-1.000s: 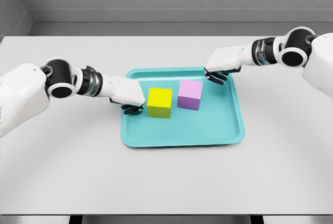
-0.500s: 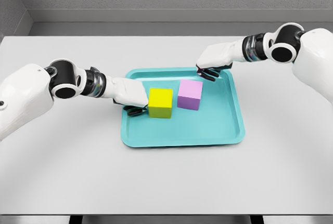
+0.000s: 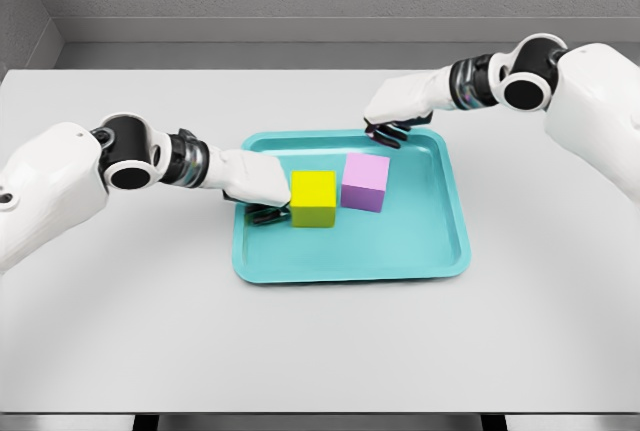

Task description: Push two cubes

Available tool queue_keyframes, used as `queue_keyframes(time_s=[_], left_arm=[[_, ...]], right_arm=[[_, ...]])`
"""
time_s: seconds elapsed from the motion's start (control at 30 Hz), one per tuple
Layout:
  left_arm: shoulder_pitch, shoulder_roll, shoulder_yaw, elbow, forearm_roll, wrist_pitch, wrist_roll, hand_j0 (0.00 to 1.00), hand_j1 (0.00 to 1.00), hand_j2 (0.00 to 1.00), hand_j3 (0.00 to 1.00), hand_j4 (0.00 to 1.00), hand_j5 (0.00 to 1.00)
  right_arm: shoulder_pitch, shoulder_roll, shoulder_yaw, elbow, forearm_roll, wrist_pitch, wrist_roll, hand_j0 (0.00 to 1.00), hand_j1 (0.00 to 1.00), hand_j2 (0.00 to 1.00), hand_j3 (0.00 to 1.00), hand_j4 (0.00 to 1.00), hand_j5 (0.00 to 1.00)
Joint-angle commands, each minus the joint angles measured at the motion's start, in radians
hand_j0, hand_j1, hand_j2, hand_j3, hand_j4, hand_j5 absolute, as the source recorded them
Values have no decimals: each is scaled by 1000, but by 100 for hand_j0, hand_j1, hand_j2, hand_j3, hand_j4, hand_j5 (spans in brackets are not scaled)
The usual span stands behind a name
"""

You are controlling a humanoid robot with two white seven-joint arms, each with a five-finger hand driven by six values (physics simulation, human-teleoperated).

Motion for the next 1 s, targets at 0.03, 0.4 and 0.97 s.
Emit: queue_keyframes(time_s=[0.03, 0.4, 0.97], left_arm=[[0, -4, 1, 0, 6, 2, 0, 7, 7, 7, 7, 7, 7], [-25, 42, 25, 5, 9, 2, 0, 8, 8, 8, 8, 8, 8], [-35, 94, 27, -35, 135, 2, 0, 8, 8, 8, 8, 8, 8]], right_arm=[[-5, 16, 1, 9, -2, 2, 0, 0, 0, 0, 0, 0, 0], [-6, 46, 18, 15, 9, 2, 0, 0, 0, 0, 0, 0, 0], [-3, 57, 44, 16, 16, 2, 0, 0, 0, 0, 0, 0, 0]])
